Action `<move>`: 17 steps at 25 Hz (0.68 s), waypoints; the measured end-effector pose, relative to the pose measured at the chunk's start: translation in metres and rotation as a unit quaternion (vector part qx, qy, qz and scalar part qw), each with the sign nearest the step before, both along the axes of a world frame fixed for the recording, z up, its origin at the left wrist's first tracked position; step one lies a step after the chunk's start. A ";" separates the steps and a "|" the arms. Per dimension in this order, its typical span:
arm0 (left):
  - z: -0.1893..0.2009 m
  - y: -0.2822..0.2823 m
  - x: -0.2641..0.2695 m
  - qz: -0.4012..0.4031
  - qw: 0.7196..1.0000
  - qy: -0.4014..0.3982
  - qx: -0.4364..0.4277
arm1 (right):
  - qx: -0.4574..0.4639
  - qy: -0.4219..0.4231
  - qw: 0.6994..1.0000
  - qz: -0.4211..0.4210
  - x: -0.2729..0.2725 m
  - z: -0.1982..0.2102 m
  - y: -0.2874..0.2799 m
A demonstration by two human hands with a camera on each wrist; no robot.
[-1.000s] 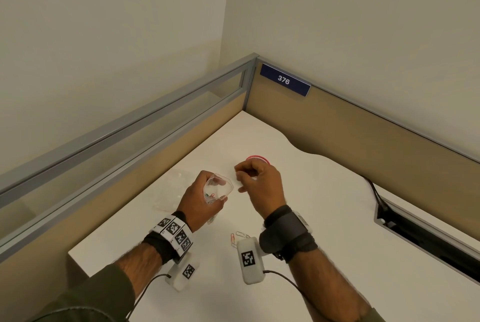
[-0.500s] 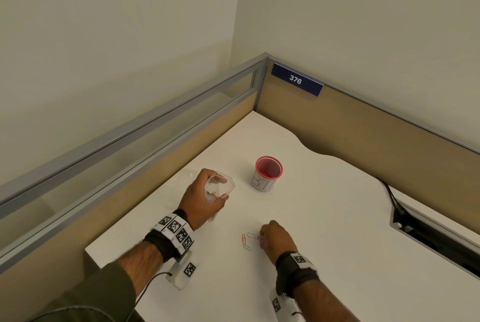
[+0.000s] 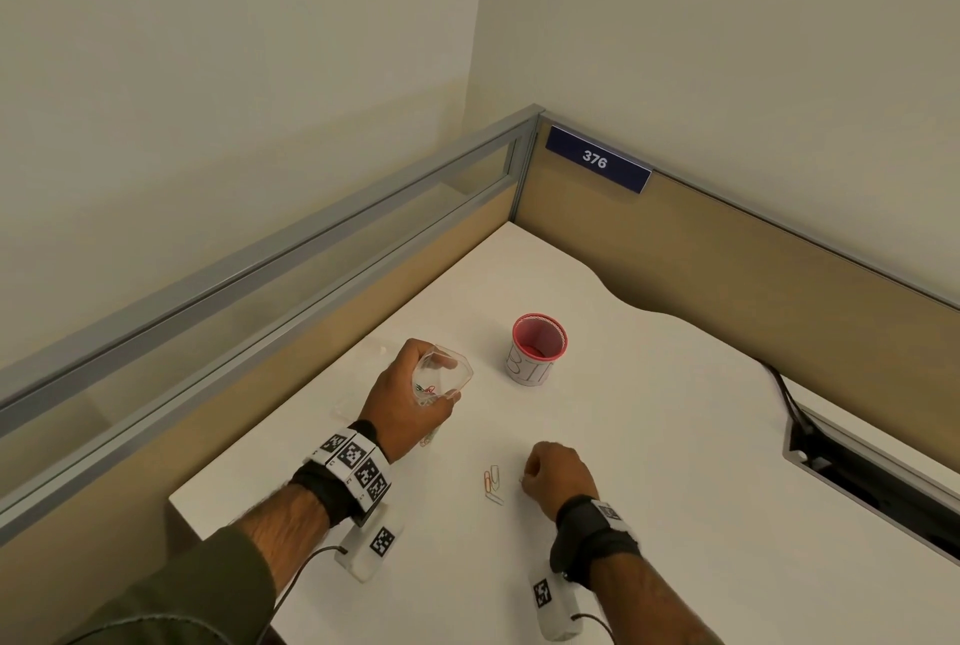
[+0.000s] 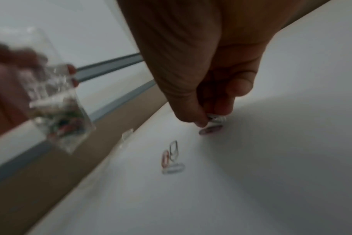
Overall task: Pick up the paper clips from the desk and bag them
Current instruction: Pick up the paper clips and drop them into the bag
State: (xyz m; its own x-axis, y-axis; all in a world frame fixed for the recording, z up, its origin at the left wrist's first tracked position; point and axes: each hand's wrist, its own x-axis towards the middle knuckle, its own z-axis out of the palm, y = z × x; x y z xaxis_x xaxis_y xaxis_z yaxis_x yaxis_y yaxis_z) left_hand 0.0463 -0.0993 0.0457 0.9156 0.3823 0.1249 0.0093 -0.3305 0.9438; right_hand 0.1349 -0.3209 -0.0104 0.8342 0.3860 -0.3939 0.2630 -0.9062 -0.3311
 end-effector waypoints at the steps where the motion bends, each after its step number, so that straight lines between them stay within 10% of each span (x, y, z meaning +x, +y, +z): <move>1: -0.001 -0.001 0.000 -0.002 1.000 0.001 0.001 | 0.035 -0.001 0.999 -0.021 0.003 0.008 -0.003; 9: -0.002 -0.013 0.007 -0.012 1.000 0.004 0.014 | 0.423 -0.042 0.904 -0.043 0.000 0.136 0.047; 17: 0.009 -0.018 0.005 -0.017 1.000 0.007 0.010 | 0.397 -0.086 0.914 0.010 -0.008 0.139 0.064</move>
State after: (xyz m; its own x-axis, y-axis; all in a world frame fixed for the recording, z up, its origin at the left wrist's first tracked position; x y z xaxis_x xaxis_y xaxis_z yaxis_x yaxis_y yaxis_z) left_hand 0.0509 -0.1172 0.0549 0.9299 0.3478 0.1194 0.0103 -0.3493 0.9370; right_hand 0.1265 -0.2568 0.1287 0.8466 0.5095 0.1540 0.3880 -0.3926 -0.8339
